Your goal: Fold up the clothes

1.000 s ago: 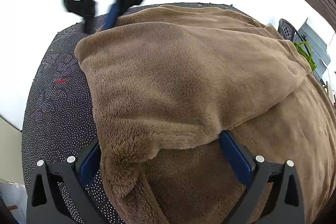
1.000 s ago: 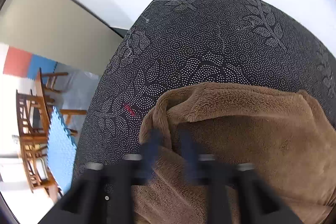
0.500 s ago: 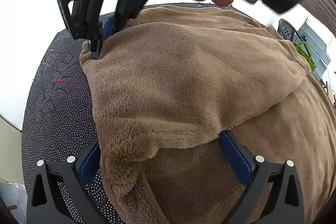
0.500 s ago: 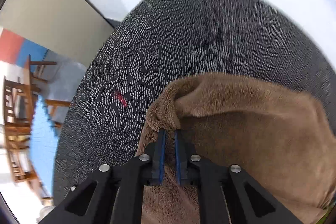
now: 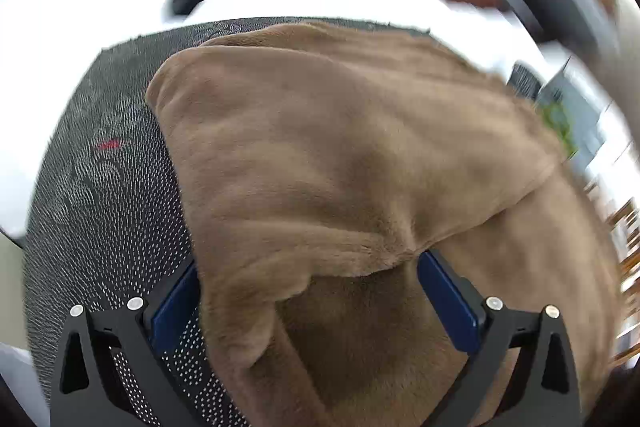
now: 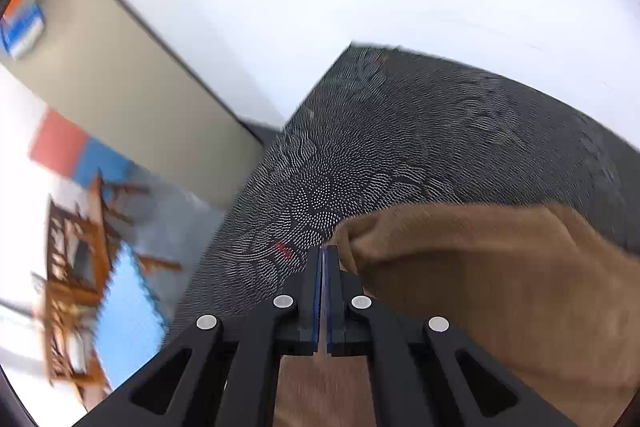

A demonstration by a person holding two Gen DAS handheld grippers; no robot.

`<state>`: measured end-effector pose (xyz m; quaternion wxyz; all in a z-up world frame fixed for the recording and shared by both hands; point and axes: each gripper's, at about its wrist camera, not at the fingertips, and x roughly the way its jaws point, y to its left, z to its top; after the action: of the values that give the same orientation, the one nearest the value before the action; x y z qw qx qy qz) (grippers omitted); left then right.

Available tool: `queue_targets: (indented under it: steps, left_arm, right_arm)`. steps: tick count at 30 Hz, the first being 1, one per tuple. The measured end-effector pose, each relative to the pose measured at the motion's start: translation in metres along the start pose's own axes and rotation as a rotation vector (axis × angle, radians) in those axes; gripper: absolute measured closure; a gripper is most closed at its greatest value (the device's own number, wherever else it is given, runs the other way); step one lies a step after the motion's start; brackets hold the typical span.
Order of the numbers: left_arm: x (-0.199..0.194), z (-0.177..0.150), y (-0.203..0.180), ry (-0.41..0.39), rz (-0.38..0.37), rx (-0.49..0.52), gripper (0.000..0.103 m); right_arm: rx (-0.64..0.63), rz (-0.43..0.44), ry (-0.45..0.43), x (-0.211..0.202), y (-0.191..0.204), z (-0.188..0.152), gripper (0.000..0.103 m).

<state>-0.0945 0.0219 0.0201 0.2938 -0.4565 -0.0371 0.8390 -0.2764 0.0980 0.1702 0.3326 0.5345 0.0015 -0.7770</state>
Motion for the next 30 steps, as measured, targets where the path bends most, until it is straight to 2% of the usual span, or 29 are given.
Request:
queue_targets:
  steps: [3, 4, 7, 10, 13, 16, 19, 21, 24, 27, 30]
  left_arm:
    - [-0.017, 0.003, 0.029, -0.036, -0.089, -0.155, 0.001]
    - [-0.024, 0.004, 0.038, -0.056, -0.089, -0.187, 0.001]
    - [-0.046, 0.006, 0.057, -0.116, -0.071, -0.253, 0.001]
    - [-0.064, 0.009, 0.066, -0.166, -0.029, -0.291, 0.001]
    - [-0.067, 0.011, 0.057, -0.155, 0.0, -0.263, 0.001]
    - [-0.048, 0.012, 0.03, -0.07, 0.096, -0.159, 0.001]
    - [-0.017, 0.007, 0.006, 0.029, 0.29, -0.019, 0.001]
    - [-0.005, -0.002, 0.008, 0.081, 0.398, 0.018, 0.001]
    - [-0.015, -0.006, 0.028, 0.056, 0.386, -0.078, 0.0]
    - [-0.028, -0.008, 0.046, 0.026, 0.37, -0.173, 0.0]
    - [-0.025, -0.006, 0.045, 0.033, 0.398, -0.16, 0.0]
  right_arm:
    - [0.017, -0.055, -0.145, -0.047, -0.012, -0.035, 0.102]
    - [0.006, -0.095, -0.177, -0.059, -0.013, -0.05, 0.102]
    - [-0.034, -0.168, -0.217, -0.087, -0.01, -0.094, 0.102]
    - [-0.066, -0.19, -0.188, -0.093, -0.004, -0.134, 0.102]
    - [-0.096, -0.174, -0.16, -0.088, 0.005, -0.16, 0.102]
    - [-0.118, -0.144, -0.122, -0.076, 0.012, -0.176, 0.102]
    - [-0.112, -0.15, -0.098, -0.061, 0.01, -0.182, 0.102]
    - [-0.113, -0.165, -0.087, -0.046, 0.005, -0.184, 0.102]
    - [-0.1, -0.192, -0.104, -0.042, -0.006, -0.188, 0.102]
    - [-0.078, -0.232, -0.15, -0.055, -0.02, -0.199, 0.102]
    - [-0.04, -0.253, -0.182, -0.068, -0.037, -0.208, 0.102]
